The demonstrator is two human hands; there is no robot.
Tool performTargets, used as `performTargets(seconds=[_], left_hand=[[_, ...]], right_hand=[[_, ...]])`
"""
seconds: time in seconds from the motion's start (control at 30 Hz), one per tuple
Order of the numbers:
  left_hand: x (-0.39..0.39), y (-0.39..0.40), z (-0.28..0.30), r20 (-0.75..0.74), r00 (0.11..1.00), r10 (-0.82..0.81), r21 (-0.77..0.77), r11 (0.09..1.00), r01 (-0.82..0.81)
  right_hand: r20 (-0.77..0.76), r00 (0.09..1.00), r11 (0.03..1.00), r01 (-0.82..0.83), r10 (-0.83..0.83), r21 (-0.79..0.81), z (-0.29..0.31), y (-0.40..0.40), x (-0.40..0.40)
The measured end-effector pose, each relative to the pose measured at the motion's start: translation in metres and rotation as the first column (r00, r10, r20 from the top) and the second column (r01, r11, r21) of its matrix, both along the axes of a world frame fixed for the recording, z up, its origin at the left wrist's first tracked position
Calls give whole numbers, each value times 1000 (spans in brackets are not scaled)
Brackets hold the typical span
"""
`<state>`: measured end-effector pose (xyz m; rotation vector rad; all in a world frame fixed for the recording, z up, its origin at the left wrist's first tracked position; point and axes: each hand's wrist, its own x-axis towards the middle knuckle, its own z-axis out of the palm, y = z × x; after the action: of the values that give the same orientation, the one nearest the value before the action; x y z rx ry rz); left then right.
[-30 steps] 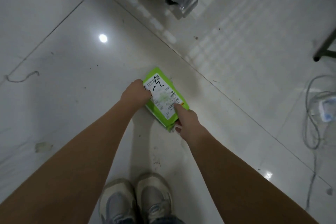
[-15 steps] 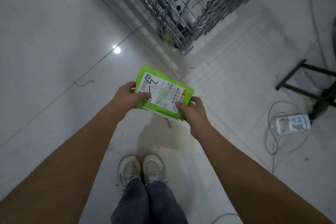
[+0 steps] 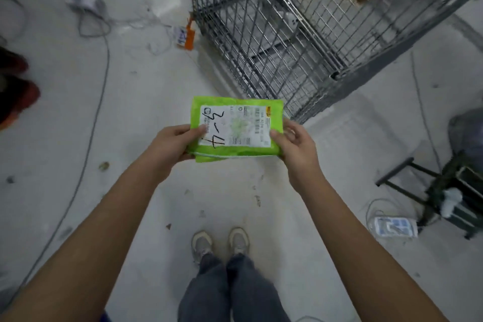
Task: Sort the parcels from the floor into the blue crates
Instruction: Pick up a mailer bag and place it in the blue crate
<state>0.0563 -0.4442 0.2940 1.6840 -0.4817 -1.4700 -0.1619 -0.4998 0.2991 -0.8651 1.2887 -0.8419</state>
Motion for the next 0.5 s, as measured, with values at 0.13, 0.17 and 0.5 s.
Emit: performTargets(seconds=[0.13, 0.17, 0.5], left_hand=[[11, 47, 69, -51, 979, 198, -78, 976, -202], [10, 59, 81, -83, 962, 259, -82, 961, -266], [43, 158, 172, -216, 849, 482, -247, 814, -526]], right_hand=[[345, 938, 998, 27, -43, 52, 66, 20, 29], [444, 895, 997, 6, -39, 77, 80, 27, 37], [428, 846, 929, -369, 317, 41, 168, 104, 159]])
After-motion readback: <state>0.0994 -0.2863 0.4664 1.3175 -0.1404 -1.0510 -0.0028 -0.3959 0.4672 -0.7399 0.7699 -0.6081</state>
